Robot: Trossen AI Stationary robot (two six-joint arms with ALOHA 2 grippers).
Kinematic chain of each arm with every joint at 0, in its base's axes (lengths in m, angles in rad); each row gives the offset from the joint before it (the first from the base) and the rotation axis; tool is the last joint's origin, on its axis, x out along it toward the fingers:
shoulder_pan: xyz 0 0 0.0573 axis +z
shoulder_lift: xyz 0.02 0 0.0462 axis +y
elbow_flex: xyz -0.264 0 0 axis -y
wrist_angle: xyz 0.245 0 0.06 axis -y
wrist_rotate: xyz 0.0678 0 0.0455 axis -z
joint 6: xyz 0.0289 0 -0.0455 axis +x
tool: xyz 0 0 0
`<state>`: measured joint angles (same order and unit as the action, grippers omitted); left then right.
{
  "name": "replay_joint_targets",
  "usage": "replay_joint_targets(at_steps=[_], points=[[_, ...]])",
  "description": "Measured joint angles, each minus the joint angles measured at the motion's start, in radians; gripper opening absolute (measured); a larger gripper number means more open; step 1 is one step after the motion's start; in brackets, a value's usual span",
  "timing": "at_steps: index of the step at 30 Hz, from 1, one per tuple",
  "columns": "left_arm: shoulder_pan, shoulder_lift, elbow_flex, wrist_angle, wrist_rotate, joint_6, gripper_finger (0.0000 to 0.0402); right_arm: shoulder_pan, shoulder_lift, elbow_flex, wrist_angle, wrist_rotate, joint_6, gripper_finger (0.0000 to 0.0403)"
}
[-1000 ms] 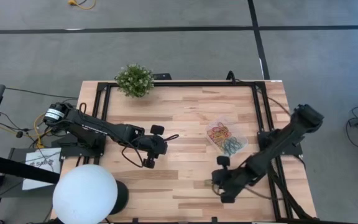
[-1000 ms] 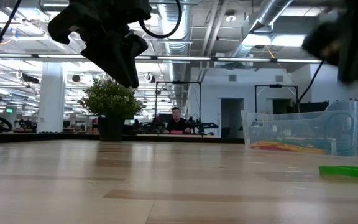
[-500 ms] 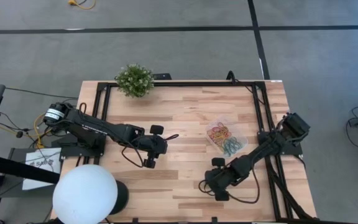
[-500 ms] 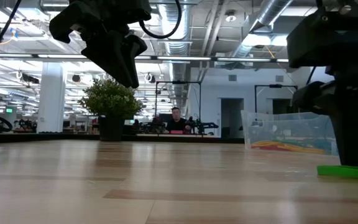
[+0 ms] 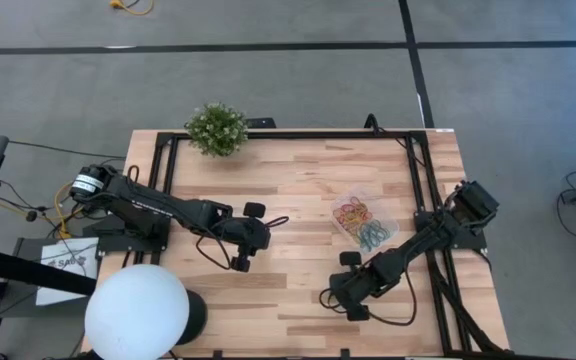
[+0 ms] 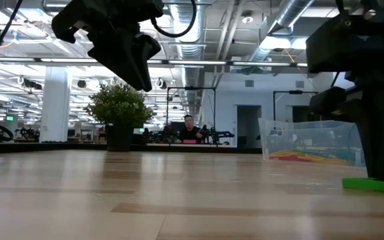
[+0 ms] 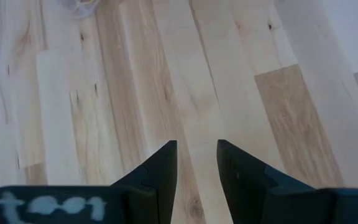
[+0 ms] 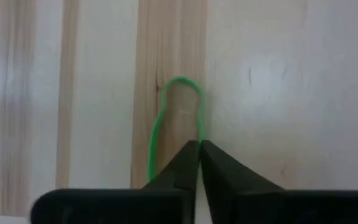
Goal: Pick and place items into bin
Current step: Put the green rubber band into the transparent bin
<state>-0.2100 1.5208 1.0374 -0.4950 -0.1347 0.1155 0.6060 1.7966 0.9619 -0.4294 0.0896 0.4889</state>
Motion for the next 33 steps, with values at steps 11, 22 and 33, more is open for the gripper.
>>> replay_joint_targets(at_steps=[11,22,33], points=[[0.0,0.0,0.0,0.009,0.0,0.014,0.0105,0.024,-0.108,0.205,-0.259,0.102,-0.105,0.0002],[0.0,0.0,0.0,0.026,0.0,0.002,0.0105,0.017,-0.381,0.288,-0.822,0.545,-0.039,0.0001],[0.0,0.0,0.0,0.015,-0.008,-0.133,0.0105,-0.248,-0.504,0.086,-0.759,0.441,-0.035,0.0001]])
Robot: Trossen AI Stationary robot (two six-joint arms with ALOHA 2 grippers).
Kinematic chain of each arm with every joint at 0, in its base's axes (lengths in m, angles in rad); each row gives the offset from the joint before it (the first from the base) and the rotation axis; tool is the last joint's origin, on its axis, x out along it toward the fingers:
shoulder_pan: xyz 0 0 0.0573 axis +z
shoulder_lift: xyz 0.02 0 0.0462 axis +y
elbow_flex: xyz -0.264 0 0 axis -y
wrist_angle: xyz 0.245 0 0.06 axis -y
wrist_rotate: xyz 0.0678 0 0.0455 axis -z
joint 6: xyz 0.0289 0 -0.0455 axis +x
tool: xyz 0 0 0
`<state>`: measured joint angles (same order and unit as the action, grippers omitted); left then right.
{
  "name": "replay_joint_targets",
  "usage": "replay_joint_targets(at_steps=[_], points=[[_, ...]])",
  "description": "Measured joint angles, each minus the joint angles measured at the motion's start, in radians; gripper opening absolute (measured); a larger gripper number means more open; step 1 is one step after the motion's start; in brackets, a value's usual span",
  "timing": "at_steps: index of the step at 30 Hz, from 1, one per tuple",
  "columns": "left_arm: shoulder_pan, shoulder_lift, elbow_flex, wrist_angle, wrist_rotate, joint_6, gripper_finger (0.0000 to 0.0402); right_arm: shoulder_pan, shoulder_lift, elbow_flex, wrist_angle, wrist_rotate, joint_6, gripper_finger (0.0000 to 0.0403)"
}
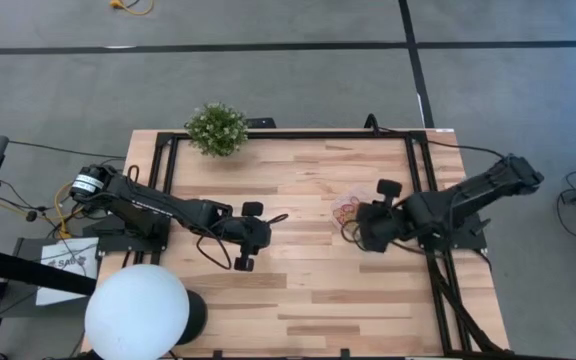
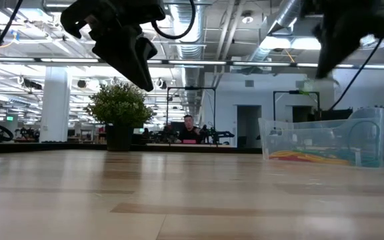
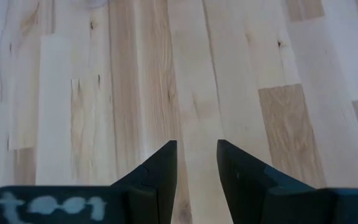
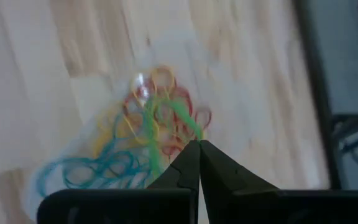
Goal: Pick and place items into bin
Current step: Put the green rubber band into the transparent bin, then return to Home Position
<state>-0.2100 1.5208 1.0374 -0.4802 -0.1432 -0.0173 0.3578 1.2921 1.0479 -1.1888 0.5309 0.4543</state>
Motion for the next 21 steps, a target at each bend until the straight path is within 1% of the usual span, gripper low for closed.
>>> replay_joint_targets(at_steps=[3,8,16,21], points=[[0.0,0.0,0.0,0.001,0.0,-0.004,0.0105,-0.065,0.005,-0.077,0.052,-0.055,-0.038,0.0001],[0.0,0.0,0.0,0.0,-0.001,-0.028,0.0105,-0.133,0.006,-0.158,0.142,-0.061,-0.044,0.0009],[0.002,0.0,0.0,0.053,-0.003,-0.031,0.0105,-0.163,0.006,-0.165,0.166,-0.06,-0.044,0.0052],[0.002,0.0,0.0,0.068,-0.003,-0.034,0.0105,-0.162,0.006,-0.165,0.175,-0.06,-0.045,0.0062]])
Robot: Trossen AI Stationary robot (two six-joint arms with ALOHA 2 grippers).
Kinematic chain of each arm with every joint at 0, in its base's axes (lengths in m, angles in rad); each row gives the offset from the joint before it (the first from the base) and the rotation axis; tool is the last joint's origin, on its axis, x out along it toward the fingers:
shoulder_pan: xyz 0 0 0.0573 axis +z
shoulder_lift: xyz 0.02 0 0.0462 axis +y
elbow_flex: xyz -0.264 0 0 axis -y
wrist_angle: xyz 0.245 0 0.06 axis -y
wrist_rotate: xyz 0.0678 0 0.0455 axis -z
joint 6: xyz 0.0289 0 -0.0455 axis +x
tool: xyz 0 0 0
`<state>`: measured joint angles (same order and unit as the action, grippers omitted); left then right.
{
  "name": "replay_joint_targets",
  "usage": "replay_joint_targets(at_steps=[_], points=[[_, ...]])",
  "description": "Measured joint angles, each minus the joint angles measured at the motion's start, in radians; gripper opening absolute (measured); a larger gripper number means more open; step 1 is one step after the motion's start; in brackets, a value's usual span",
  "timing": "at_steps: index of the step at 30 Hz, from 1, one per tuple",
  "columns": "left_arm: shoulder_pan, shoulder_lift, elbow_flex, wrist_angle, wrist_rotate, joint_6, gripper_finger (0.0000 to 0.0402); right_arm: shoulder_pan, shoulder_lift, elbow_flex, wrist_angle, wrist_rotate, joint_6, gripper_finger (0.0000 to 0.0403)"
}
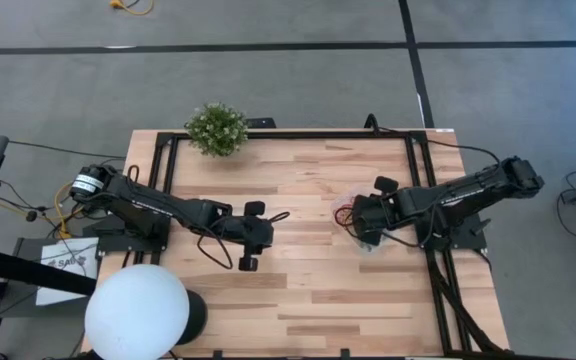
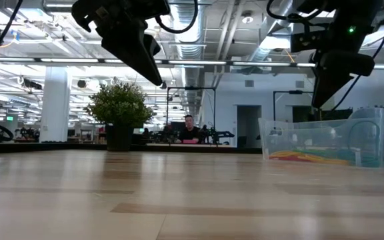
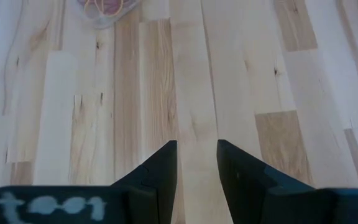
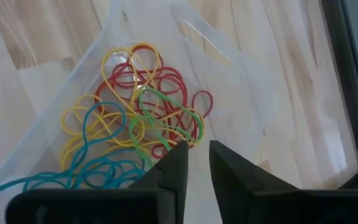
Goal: Pick and place items into bin
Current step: Return to Home Position
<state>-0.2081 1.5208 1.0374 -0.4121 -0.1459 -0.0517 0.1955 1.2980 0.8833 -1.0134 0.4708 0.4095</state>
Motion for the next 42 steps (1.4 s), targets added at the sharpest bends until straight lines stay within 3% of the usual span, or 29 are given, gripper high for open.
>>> replay_joint_targets(at_steps=[5,9,12,16,22,27,31,36,38,42], points=[[0.0,0.0,0.0,0.005,0.0,-0.053,0.0105,-0.001,0.0,0.0,0.005,-0.001,0.002,0.0063],[0.005,0.0,0.0,0.02,-0.021,-0.071,0.0105,-0.001,0.0,-0.006,0.08,0.001,0.159,0.0063],[0.02,0.0,0.004,0.023,-0.075,-0.104,0.0105,0.0,0.0,-0.005,0.091,-0.001,0.102,0.0063],[0.058,-0.036,0.042,-0.099,-0.11,-0.214,0.0105,0.0,-0.038,0.044,0.024,-0.018,0.097,0.0063],[0.077,-0.256,0.055,-0.204,-0.283,-0.311,0.0105,0.029,-0.235,0.118,-0.104,-0.014,0.121,0.0063],[0.048,-0.502,0.033,-0.197,-0.319,-0.311,0.0105,0.09,-0.491,0.066,-0.047,-0.009,0.164,0.0063],[0.033,-0.685,-0.098,-0.028,-0.26,-0.249,0.0105,0.166,-0.705,-0.113,0.204,-0.033,0.095,0.0063],[0.037,-0.864,-0.386,0.344,-0.011,-0.174,0.0105,0.244,-0.946,-0.374,0.578,-0.104,-0.056,0.0063],[0.046,-0.922,-0.49,0.454,0.035,-0.176,0.0105,0.263,-1.024,-0.431,0.632,-0.112,-0.085,0.0063],[0.076,-1.047,-0.627,0.555,0.02,-0.187,0.0105,0.275,-1.167,-0.491,0.649,-0.105,-0.154,0.0063]])
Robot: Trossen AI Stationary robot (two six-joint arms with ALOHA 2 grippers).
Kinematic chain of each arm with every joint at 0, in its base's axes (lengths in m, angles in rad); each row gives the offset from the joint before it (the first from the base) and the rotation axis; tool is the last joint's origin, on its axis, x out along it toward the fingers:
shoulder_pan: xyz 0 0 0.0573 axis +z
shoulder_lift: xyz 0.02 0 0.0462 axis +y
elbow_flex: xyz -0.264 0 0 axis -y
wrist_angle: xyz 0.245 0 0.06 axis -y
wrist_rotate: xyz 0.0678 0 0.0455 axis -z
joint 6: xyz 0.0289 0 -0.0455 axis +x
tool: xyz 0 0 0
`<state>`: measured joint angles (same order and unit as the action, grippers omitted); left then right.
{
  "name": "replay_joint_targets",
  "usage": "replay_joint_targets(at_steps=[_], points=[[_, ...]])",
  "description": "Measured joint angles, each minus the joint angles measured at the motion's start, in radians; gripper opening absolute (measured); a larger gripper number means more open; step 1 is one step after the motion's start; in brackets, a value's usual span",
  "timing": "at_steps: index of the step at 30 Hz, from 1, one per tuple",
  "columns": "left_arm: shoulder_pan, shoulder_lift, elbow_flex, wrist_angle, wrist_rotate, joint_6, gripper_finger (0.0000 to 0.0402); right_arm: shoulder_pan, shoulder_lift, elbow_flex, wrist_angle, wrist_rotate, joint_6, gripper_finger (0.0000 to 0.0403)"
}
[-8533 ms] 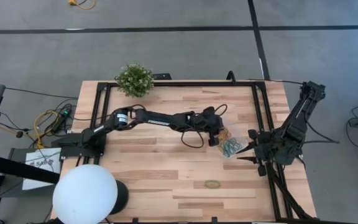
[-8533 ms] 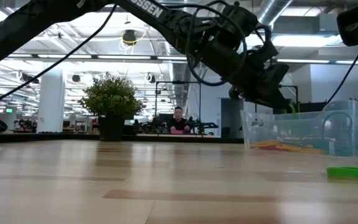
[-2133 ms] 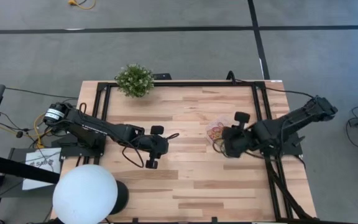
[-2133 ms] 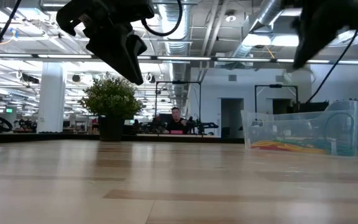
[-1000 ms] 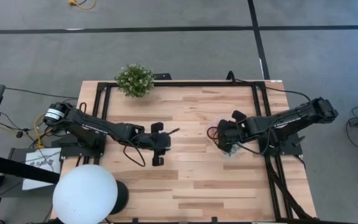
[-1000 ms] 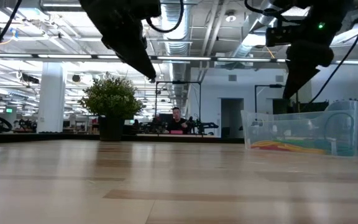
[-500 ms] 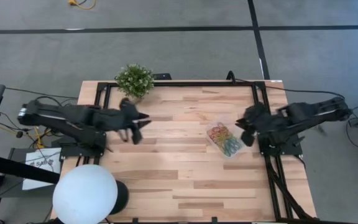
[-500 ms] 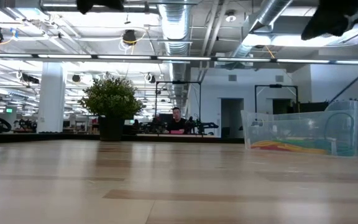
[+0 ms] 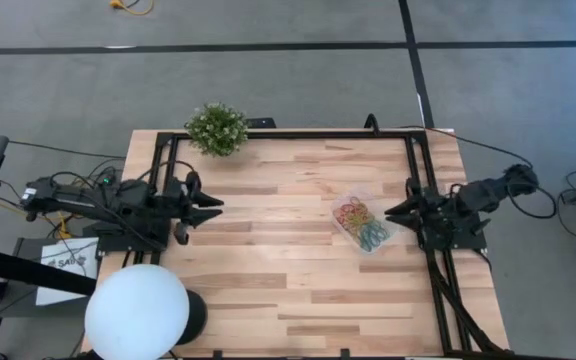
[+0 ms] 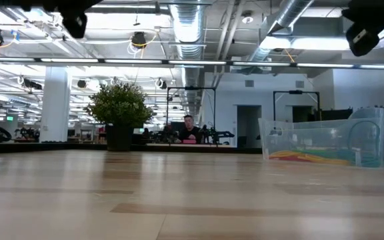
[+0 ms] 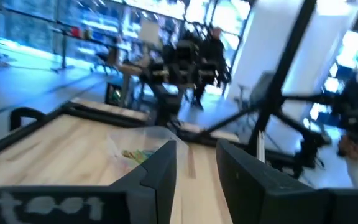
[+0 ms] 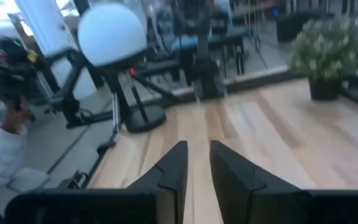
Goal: Pick and place items into bin
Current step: Return to Home Position
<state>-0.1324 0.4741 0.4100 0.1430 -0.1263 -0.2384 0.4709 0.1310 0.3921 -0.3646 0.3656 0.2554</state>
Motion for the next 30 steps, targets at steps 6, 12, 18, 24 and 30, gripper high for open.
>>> replay_joint_targets(at_steps=[6,12,18,24,30], points=[[0.048,-0.212,-0.057,-0.011,0.065,-0.015,0.0105,0.0,-0.127,-0.009,-0.008,-0.003,-0.081,0.0063],[0.049,-0.285,-0.134,0.047,0.069,0.036,0.0105,-0.004,-0.088,-0.059,0.086,0.021,-0.137,0.0063],[0.049,-0.307,-0.25,0.184,0.094,0.008,0.0105,-0.008,-0.127,-0.144,0.212,-0.025,-0.16,0.0063],[0.049,-0.307,-0.394,0.421,0.168,-0.024,0.0105,-0.008,-0.127,-0.218,0.309,-0.025,-0.16,0.0063],[0.052,-0.304,-0.398,0.384,0.136,-0.06,0.0105,-0.009,-0.127,-0.265,0.357,-0.024,-0.156,0.0063]])
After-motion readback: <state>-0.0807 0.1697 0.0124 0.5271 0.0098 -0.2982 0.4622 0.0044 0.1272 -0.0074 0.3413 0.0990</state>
